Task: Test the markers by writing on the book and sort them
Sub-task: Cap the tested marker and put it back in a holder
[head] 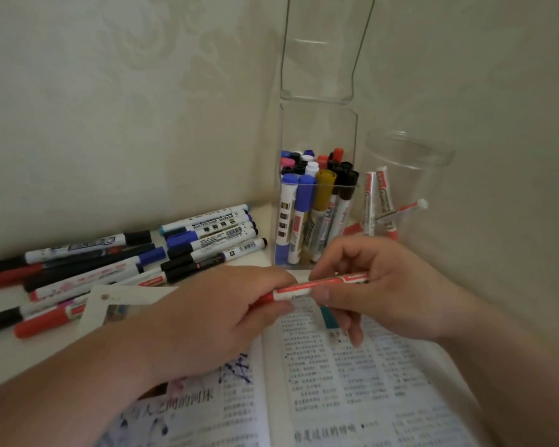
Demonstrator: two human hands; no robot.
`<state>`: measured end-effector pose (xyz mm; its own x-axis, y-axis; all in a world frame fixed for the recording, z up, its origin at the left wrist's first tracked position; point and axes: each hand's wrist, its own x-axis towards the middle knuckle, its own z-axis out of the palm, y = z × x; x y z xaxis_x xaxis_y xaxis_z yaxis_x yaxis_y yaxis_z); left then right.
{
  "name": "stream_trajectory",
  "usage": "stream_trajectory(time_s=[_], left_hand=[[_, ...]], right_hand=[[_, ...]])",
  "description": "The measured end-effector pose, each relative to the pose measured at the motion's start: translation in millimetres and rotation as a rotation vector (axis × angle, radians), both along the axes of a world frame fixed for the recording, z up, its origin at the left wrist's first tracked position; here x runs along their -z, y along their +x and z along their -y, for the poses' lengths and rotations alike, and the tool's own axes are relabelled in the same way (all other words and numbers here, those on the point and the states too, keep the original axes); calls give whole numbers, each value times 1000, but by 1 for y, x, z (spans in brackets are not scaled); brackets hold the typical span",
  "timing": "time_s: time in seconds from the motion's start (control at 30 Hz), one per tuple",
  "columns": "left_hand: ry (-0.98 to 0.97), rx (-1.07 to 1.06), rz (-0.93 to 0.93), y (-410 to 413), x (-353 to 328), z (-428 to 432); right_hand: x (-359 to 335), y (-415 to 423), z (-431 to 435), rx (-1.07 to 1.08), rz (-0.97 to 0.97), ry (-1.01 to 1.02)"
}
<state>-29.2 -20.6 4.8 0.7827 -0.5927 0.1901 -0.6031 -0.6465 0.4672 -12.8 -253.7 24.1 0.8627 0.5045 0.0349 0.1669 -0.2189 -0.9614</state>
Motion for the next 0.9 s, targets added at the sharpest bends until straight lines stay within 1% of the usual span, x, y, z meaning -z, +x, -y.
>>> stream_trajectory(time_s=[0.07,0.1,0.17,0.2,0.23,0.3,0.37,0.53,0.57,0.63,0.67,0.7,0.77,0.8,0.83,0.9], left_hand=[[-10,-79,84,4,5,3],[-16,-119,121,6,6,4],[-27,-164,135,7,7,7],[-48,-161,117,6,8,7],[-79,-144,86,4,8,7],[-140,-99,31,-1,10,5],[-174,-74,14,-5,10,4],[-236,-96,-14,-5,5,8],[-239,-108,-39,-5,4,7],[-231,-149,-138,-4,2,3],[-197,-179,-178,-3,1,1],[-122,-214,-201,-2,0,-2],[131,-258,-215,-1,-3,-3],[242,-265,-213,-2,-5,-3],[307,-265,-208,-2,-5,-2],[342,-270,-202,-2,-6,0]], right_hand=[[7,1,-5,72,71,41],[10,1,-8,82,74,107],[14,1,-16,74,51,277],[16,1,-20,74,53,327],[17,0,-24,84,70,335],[18,-3,-29,96,120,288],[18,-5,-31,95,151,246],[14,-7,-28,72,137,294],[11,-7,-25,97,135,300],[8,-3,-18,245,123,328],[8,2,-13,329,117,351],[10,7,-9,397,126,352],[13,17,-4,454,142,299],[15,20,-3,422,130,274],[15,21,-4,348,102,255],[12,16,-10,161,1,218]])
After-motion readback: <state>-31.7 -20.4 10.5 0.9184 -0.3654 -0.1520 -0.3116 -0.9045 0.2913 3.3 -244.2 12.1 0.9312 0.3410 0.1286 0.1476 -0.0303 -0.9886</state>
